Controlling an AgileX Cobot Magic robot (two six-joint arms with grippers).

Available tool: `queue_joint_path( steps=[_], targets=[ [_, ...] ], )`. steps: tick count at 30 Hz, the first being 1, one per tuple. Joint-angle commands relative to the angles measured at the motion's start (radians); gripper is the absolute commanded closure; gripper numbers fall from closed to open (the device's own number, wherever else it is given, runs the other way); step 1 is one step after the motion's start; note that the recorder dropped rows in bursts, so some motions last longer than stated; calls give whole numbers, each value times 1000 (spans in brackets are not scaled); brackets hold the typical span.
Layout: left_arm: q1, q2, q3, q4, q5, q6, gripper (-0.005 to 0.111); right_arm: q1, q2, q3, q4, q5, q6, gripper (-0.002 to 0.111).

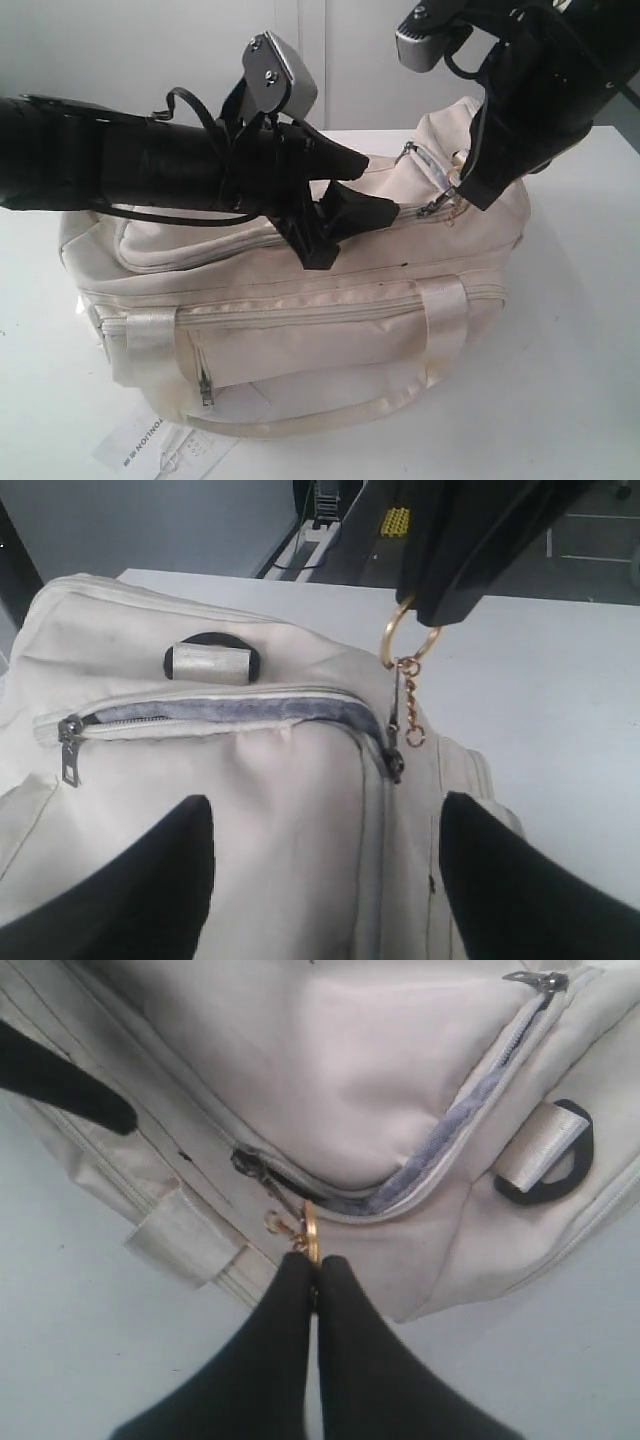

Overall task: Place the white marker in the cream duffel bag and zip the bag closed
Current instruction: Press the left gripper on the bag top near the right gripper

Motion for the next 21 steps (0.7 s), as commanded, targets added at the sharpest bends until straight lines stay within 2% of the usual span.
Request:
queue_joint_path(
  steps=[1,7,16,18,21],
  targets=[
    [-8,27,-22,-27,31,148,41,-11,-3,2,-16,-31,-11,108],
    [-14,40,-22,27,99,39,43,-11,-3,2,-16,-37,-11,108],
    [-14,70,-22,50,33,-15,44,-11,-3,2,-16,-41,-11,108],
    [-14,78,-22,50,33,-17,53,-11,-3,2,-16,-41,-11,108],
    [-14,80,-22,50,30,-17,81,-11,-3,2,-16,-41,-11,108]
  ],
)
